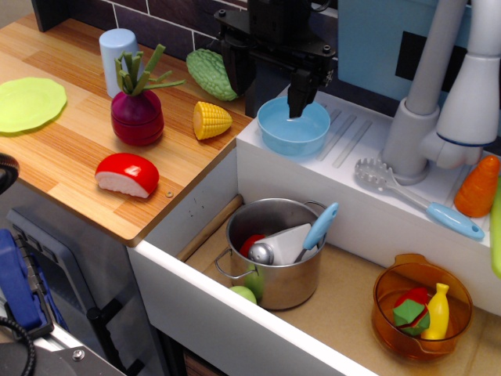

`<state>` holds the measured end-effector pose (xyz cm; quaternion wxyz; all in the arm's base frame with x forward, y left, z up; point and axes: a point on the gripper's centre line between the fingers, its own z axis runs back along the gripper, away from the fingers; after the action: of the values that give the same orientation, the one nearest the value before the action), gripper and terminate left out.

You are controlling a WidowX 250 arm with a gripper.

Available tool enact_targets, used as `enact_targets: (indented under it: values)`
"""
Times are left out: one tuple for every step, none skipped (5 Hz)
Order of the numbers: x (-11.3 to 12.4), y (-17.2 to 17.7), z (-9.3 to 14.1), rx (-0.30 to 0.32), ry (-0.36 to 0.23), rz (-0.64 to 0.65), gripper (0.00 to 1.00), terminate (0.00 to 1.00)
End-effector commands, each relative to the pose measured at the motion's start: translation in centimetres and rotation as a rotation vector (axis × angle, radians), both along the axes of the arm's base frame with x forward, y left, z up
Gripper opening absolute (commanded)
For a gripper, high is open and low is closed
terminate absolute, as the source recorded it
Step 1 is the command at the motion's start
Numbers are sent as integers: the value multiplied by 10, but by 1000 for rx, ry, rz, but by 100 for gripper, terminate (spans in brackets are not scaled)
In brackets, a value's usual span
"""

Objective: Lift bowl

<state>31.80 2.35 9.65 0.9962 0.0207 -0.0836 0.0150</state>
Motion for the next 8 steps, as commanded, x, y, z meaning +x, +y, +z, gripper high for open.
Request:
enact_targets:
  values:
    - [0, 0, 0, 0, 0, 0, 100, 0]
    - [11, -5, 0, -9, 55, 176, 100, 0]
    - [21, -7, 1, -6, 61, 307, 100, 0]
    - [25, -6, -9, 6, 10, 446, 100, 0]
    - [31, -2, -15, 15, -22, 566, 100, 0]
    - [33, 4, -23, 21, -59, 620, 100, 0]
    - [33, 10, -32, 22, -71, 669, 100, 0]
    - [46, 21, -35, 19, -60, 713, 100, 0]
